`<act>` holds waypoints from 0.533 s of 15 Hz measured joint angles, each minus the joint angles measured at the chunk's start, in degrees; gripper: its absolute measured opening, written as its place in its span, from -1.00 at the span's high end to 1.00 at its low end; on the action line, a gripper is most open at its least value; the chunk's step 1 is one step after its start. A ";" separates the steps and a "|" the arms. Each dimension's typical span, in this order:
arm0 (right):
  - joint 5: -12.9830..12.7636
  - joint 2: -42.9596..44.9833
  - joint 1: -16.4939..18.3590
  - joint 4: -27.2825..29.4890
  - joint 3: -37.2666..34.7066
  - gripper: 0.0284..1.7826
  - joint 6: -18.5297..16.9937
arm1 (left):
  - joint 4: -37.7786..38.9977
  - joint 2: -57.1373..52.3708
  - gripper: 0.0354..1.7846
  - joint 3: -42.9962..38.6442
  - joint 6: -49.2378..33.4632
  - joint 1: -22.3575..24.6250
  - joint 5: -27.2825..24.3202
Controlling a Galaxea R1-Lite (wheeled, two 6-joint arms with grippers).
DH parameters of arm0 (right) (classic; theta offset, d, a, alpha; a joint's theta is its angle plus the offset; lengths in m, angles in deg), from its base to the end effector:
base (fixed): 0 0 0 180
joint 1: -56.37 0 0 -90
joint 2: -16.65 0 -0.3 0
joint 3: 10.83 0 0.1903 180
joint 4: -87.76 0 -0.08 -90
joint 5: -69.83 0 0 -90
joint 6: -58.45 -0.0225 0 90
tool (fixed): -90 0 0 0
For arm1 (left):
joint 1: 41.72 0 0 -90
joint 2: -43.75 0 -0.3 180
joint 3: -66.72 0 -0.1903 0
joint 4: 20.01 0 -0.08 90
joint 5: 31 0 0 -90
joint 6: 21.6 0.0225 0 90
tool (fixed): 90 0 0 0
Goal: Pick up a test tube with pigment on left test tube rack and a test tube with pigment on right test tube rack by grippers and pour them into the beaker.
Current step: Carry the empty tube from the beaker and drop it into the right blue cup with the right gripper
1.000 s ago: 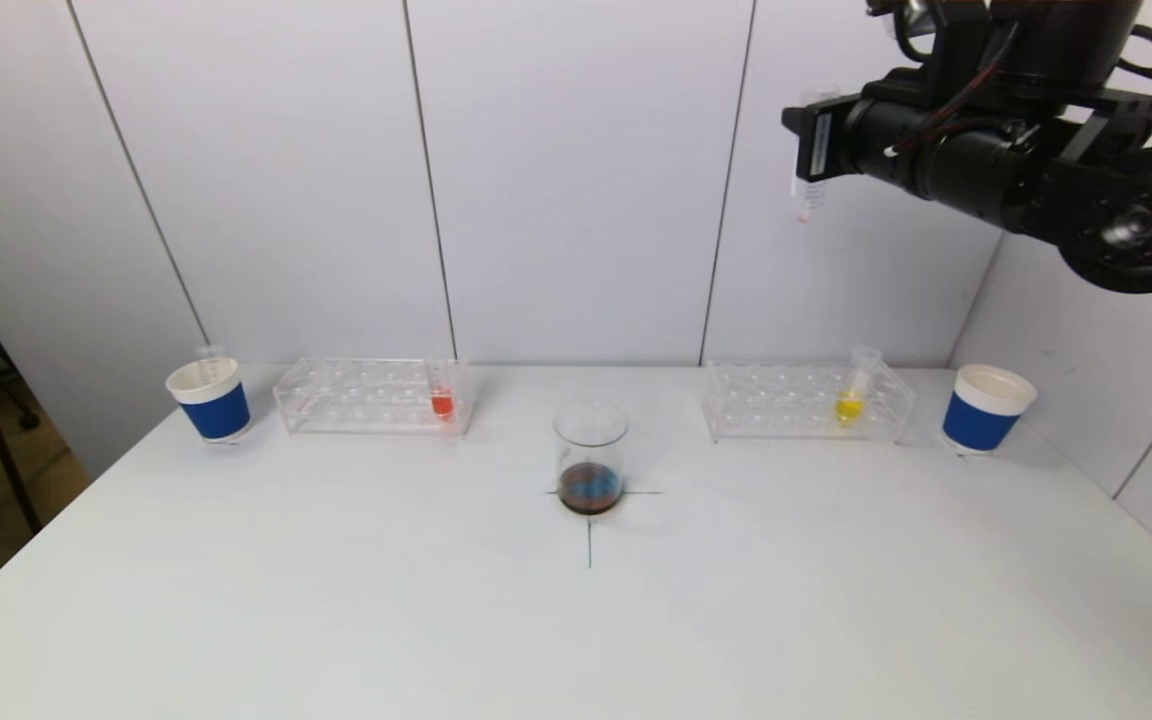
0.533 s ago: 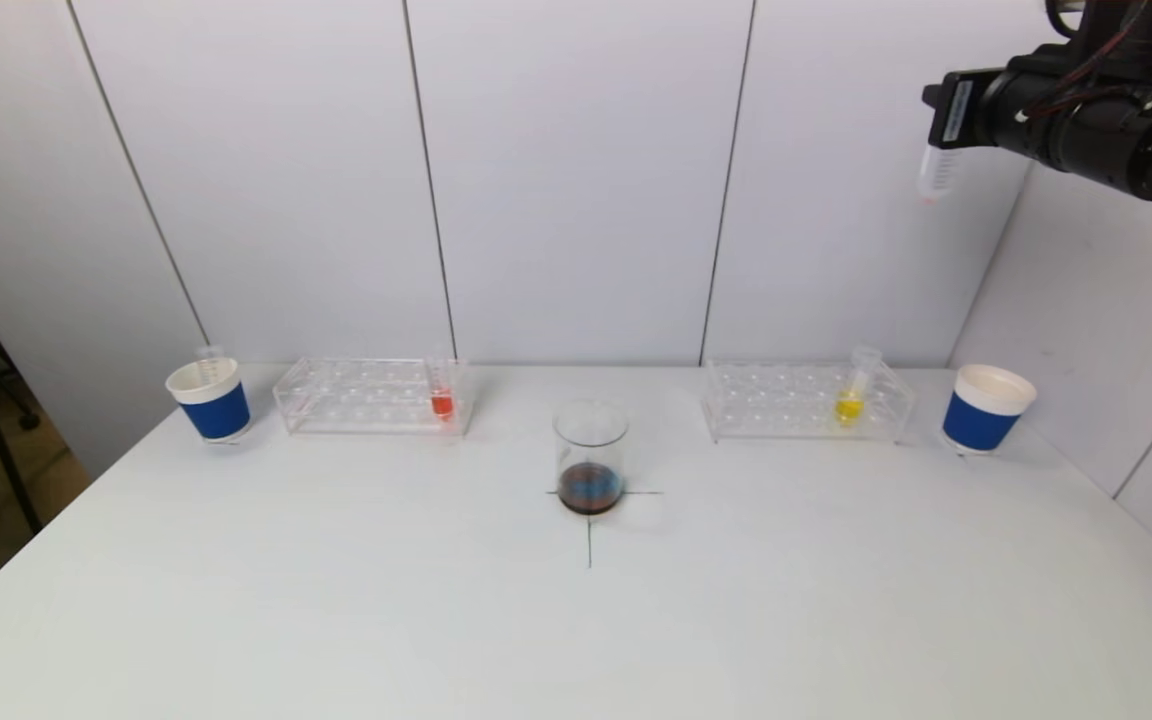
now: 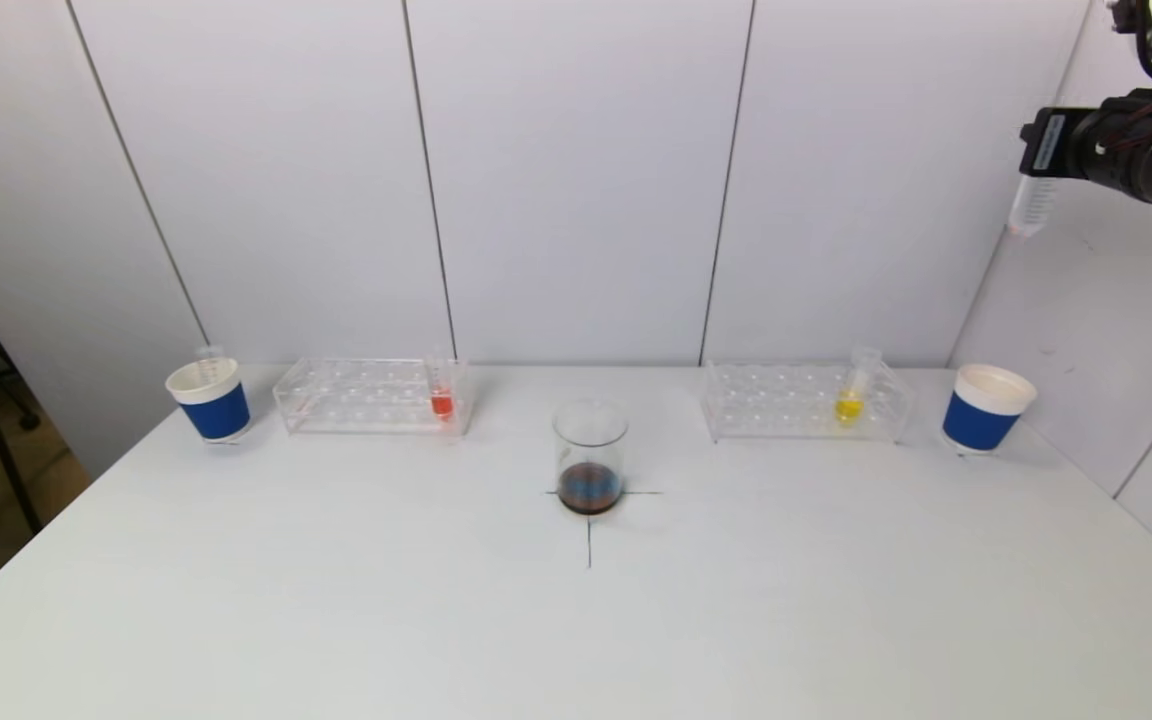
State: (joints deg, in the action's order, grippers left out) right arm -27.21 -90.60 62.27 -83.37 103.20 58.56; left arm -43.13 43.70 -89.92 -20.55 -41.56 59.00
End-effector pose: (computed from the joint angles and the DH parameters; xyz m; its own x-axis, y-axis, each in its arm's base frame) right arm 0.3779 -0.0418 0.3052 0.9739 -0.2239 -0.0362 0.2238 0.9746 -0.0064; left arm -0.0229 -0.0001 0.0759 1.0000 0.0028 0.0051 -0.0029 0.9998 0.0183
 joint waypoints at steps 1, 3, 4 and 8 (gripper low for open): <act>0.13 -0.46 1.07 -0.02 -0.34 0.50 -0.38 | 0.00 0.00 -0.98 0.00 0.00 0.00 0.00; 0.30 -1.67 3.00 -0.68 -1.72 0.50 -0.62 | 0.00 0.00 -0.98 0.00 0.00 0.00 0.00; 0.30 -2.30 3.77 -0.83 -2.55 0.50 -0.63 | 0.00 0.00 -0.98 0.00 0.00 0.00 0.00; 2.95 -4.22 5.23 -1.18 -6.02 0.50 -0.71 | -0.02 0.00 -0.98 0.00 0.00 0.00 -0.02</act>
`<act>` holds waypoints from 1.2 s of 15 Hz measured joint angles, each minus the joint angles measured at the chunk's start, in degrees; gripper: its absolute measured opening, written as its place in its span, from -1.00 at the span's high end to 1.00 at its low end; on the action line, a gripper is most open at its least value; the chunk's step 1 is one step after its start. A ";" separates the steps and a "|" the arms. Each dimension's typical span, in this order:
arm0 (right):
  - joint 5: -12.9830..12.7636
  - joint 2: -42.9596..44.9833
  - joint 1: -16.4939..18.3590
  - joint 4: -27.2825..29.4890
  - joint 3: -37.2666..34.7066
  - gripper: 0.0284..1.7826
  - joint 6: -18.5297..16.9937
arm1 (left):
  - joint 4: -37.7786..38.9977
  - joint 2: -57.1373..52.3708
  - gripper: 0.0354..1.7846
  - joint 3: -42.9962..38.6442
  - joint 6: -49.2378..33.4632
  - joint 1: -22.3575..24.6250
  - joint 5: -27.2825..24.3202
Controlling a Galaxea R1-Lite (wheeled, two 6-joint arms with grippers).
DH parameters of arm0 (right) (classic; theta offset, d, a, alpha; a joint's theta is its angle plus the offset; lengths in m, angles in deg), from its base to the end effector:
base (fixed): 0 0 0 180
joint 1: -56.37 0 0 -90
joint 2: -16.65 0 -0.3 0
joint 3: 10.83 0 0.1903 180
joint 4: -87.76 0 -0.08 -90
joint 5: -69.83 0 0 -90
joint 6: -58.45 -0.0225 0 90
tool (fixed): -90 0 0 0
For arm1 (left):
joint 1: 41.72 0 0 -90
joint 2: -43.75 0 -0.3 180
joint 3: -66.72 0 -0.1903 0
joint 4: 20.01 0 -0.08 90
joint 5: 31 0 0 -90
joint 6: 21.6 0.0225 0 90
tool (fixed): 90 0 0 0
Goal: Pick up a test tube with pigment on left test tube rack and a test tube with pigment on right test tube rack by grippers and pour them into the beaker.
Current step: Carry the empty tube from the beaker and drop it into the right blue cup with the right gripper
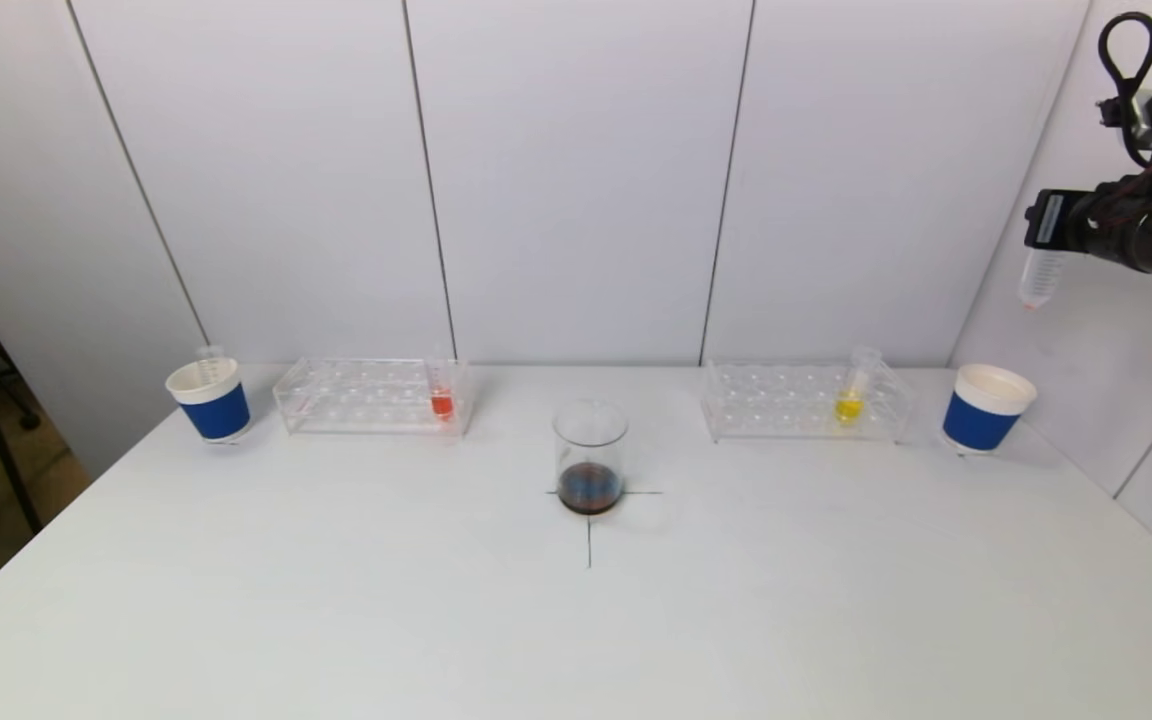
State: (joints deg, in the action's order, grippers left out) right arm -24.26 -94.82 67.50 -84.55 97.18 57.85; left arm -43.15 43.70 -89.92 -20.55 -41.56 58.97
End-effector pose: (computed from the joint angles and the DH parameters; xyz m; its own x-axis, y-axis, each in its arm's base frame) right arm 0.3924 -0.0788 0.2479 0.9465 -0.2589 -0.1929 0.2632 0.9647 -0.0035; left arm -0.0229 -0.0001 0.0758 1.0000 0.0023 0.0047 -0.0024 0.9998 0.0183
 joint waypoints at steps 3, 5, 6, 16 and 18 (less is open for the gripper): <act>0.20 -1.87 0.24 -3.69 -2.26 0.50 0.07 | 0.00 0.00 -0.98 0.00 0.00 0.00 0.02; 0.18 -3.52 0.28 -7.50 -3.77 0.50 0.16 | 0.00 0.00 -0.98 0.00 0.00 0.00 0.02; 0.18 -4.40 0.30 -8.41 -4.22 0.50 0.13 | 0.02 0.00 -0.98 0.00 0.00 0.00 0.02; 0.16 -10.89 1.38 -11.06 -4.84 0.50 0.02 | 0.02 0.00 -0.98 0.00 0.00 0.00 0.02; 0.16 -11.74 1.73 -11.91 -4.84 0.50 0.13 | 0.00 0.00 -0.98 0.00 0.00 0.00 0.02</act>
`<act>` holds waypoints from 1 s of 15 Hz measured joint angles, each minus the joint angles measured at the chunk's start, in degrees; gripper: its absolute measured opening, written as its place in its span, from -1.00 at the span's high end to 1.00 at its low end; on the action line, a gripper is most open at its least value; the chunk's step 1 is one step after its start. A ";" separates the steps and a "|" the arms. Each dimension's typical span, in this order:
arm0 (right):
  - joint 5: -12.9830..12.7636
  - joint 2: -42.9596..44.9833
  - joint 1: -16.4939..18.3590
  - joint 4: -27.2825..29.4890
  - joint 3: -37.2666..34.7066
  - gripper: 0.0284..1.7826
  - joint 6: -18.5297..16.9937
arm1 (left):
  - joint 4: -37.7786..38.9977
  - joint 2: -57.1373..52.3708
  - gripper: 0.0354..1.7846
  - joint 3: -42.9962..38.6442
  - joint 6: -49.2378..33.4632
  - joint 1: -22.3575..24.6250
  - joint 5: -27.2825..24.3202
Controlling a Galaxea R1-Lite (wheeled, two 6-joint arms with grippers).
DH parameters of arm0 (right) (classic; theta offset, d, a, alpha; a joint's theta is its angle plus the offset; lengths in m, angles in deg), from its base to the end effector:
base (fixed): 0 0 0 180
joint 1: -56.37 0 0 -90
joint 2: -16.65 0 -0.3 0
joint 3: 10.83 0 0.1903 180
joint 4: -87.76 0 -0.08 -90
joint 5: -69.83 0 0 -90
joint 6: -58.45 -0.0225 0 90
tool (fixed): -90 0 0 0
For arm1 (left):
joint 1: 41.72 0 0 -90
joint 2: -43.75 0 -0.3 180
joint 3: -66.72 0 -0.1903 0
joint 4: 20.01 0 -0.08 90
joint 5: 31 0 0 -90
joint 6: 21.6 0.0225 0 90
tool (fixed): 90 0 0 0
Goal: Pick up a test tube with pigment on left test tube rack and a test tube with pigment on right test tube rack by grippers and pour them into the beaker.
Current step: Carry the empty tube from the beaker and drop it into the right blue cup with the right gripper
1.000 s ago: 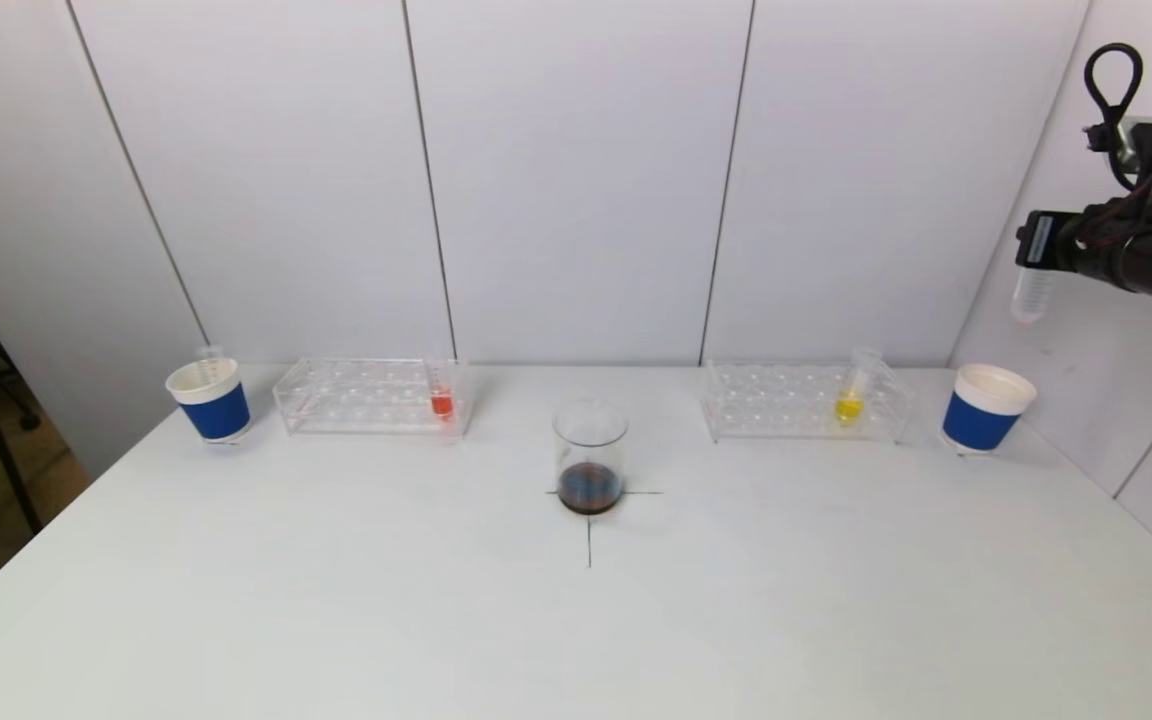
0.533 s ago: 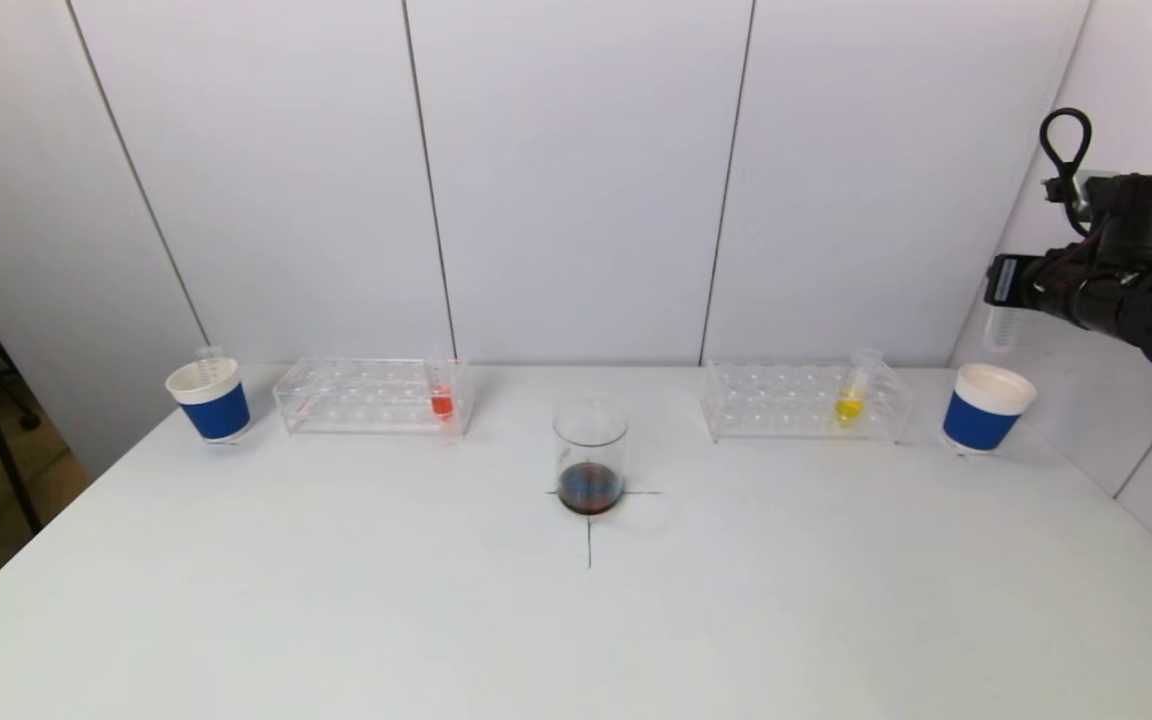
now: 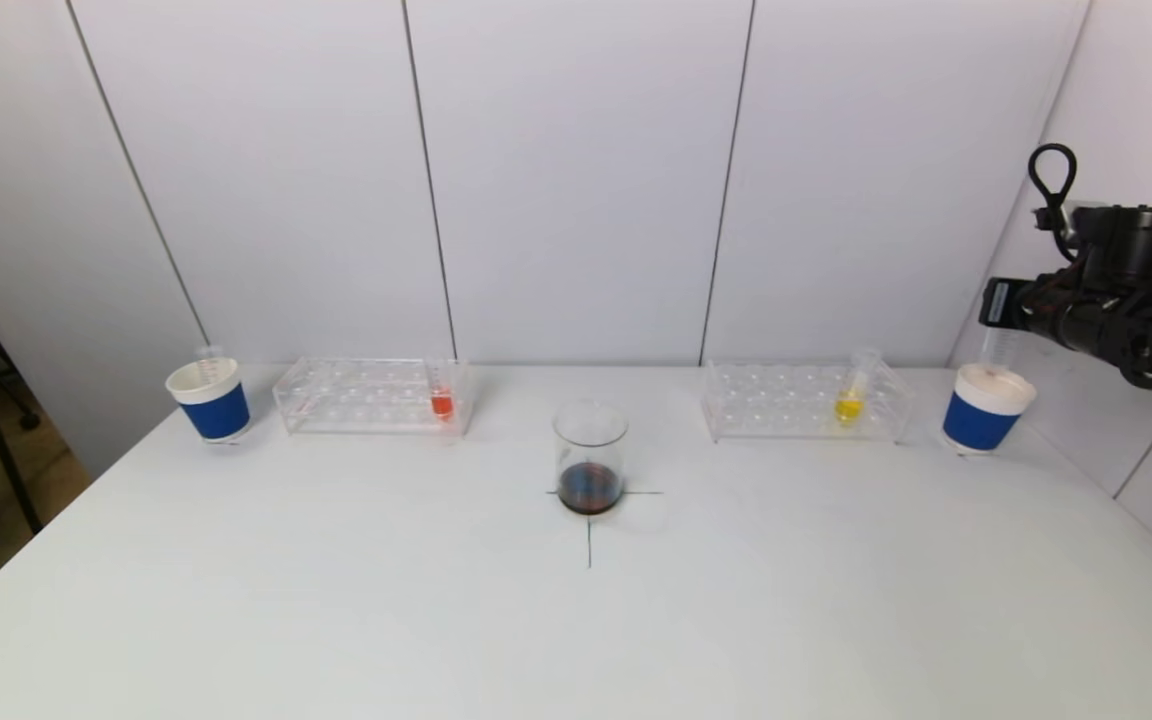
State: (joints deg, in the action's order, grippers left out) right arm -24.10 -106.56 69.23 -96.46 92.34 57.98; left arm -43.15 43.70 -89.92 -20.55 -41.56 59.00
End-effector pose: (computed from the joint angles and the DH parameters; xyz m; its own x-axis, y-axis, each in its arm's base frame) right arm 0.4302 -0.0998 0.1579 0.9205 -0.2805 -0.2720 0.2885 0.9574 -0.0108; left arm -0.0229 -0.0001 0.0758 1.0000 0.0028 0.0047 -0.0029 0.9998 0.0183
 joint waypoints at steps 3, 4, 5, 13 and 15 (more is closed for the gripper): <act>0.00 -0.91 0.30 -0.06 0.00 0.50 0.00 | 0.00 0.00 -0.98 0.00 0.00 0.00 -0.02; 0.00 -1.16 0.45 -0.16 -0.01 0.50 0.00 | 0.02 0.00 -0.98 0.00 0.00 0.00 -0.02; 0.02 -1.51 0.61 -0.27 -0.01 0.50 -0.02 | 0.00 0.00 -0.98 0.00 0.00 0.00 0.00; 0.00 -2.47 1.13 -2.78 -3.34 0.50 0.09 | 0.02 0.00 -0.98 0.00 0.00 0.00 0.00; 0.09 -2.62 1.30 -4.16 -4.78 0.50 0.11 | 0.02 0.00 -0.98 0.00 0.00 0.00 0.00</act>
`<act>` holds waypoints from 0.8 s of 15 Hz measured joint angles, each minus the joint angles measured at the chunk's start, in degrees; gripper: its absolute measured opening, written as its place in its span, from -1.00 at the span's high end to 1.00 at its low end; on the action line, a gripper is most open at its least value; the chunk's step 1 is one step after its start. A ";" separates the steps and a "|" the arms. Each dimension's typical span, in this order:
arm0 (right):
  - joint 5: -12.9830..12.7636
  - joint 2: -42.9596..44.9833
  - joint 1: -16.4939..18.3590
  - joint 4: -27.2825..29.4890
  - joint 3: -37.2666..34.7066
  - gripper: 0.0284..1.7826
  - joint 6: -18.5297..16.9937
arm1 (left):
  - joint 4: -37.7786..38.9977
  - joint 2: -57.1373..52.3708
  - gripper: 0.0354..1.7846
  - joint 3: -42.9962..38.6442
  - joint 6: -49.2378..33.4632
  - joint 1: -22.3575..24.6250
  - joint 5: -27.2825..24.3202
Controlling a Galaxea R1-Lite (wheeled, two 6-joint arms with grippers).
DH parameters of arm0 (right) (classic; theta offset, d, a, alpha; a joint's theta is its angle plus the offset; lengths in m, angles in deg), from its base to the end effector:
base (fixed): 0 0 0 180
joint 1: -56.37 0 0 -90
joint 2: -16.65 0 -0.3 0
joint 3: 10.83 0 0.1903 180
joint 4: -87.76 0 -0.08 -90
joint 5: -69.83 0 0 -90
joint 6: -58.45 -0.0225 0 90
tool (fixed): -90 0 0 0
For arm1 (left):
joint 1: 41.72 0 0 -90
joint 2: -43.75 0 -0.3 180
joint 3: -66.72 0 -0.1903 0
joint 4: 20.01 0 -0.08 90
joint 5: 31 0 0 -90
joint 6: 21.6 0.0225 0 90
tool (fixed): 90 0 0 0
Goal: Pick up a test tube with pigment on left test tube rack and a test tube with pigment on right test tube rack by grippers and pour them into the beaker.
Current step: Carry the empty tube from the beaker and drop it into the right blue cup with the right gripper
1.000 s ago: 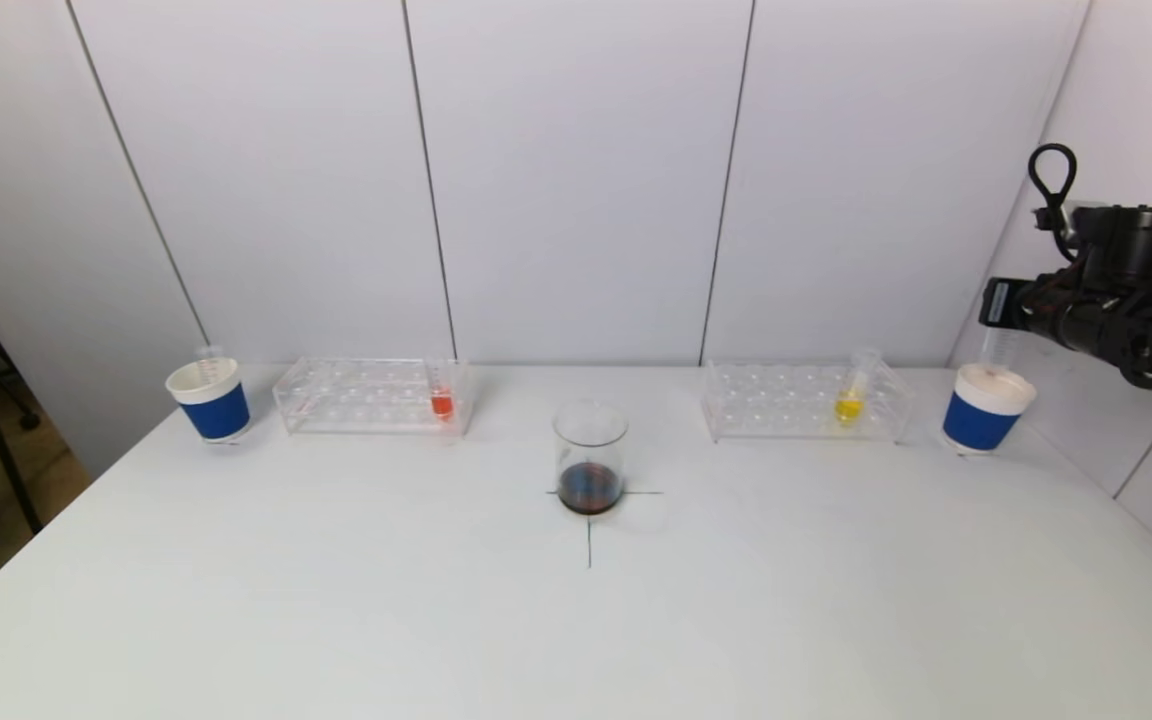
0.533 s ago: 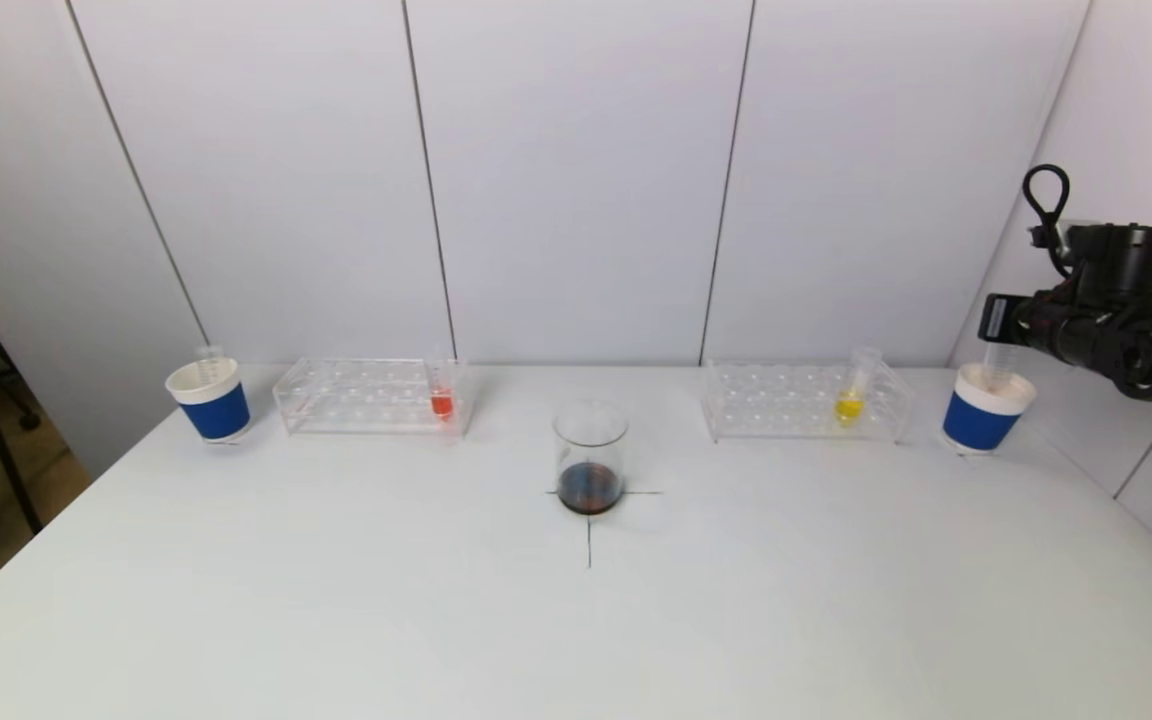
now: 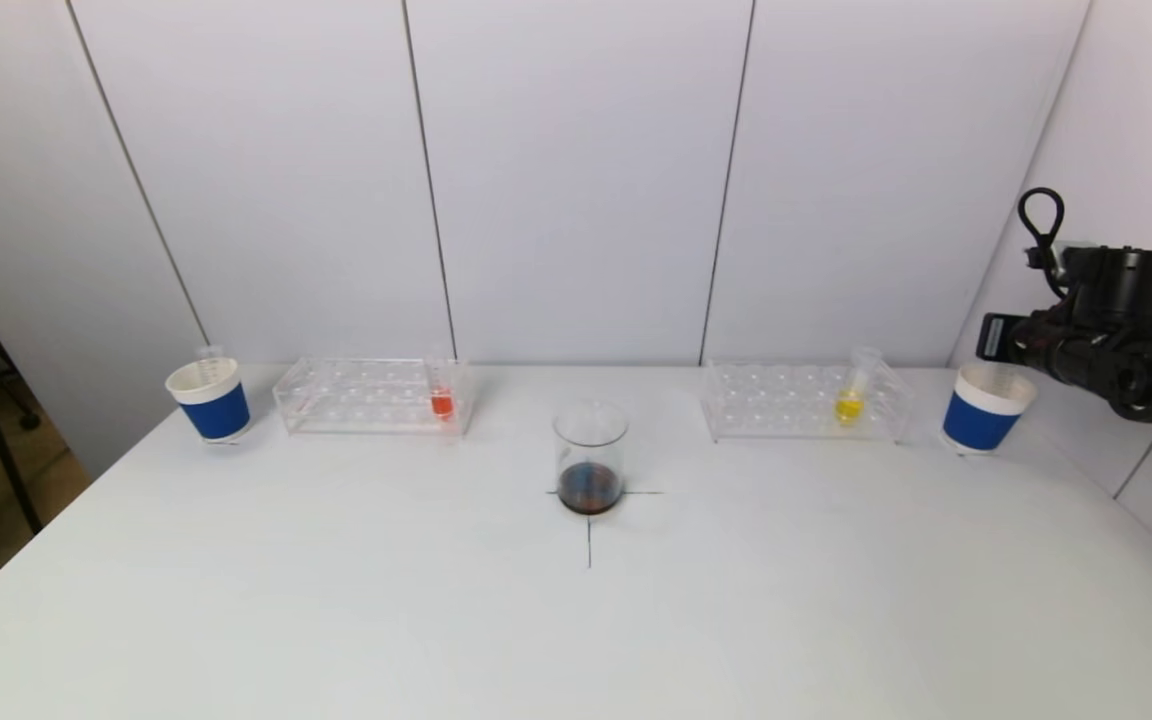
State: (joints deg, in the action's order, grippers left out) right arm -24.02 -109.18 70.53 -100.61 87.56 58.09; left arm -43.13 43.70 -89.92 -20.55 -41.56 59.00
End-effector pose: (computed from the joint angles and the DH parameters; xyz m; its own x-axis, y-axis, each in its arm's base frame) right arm 0.4276 -0.1094 0.1221 0.8979 -0.2958 -0.3260 0.3076 0.9514 -0.0160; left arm -0.0229 -0.0001 0.0759 1.0000 0.0028 0.0051 -0.0029 0.9998 0.0183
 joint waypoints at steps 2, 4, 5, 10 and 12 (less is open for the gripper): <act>-0.02 -0.22 0.11 -1.19 -1.07 0.50 0.06 | 0.00 0.00 -0.98 0.00 0.00 0.00 0.00; 0.00 -0.41 0.13 -1.44 -1.54 0.50 0.11 | 0.00 0.00 -0.98 0.00 0.00 0.00 0.00; 0.00 -0.44 0.20 -1.46 -1.68 0.50 0.09 | 0.00 0.00 -0.98 0.00 -0.01 0.00 0.00; 0.00 -0.41 0.24 -1.46 -1.76 0.50 0.17 | 0.00 0.00 -0.98 0.00 -0.01 0.00 -0.02; 0.00 -0.40 0.24 -1.50 -1.67 0.50 0.20 | 0.00 0.00 -0.98 0.00 -0.01 0.00 0.00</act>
State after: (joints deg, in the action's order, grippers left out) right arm -24.02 -109.58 70.78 -102.11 85.89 58.29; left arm -43.13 43.70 -89.92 -20.56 -41.56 59.00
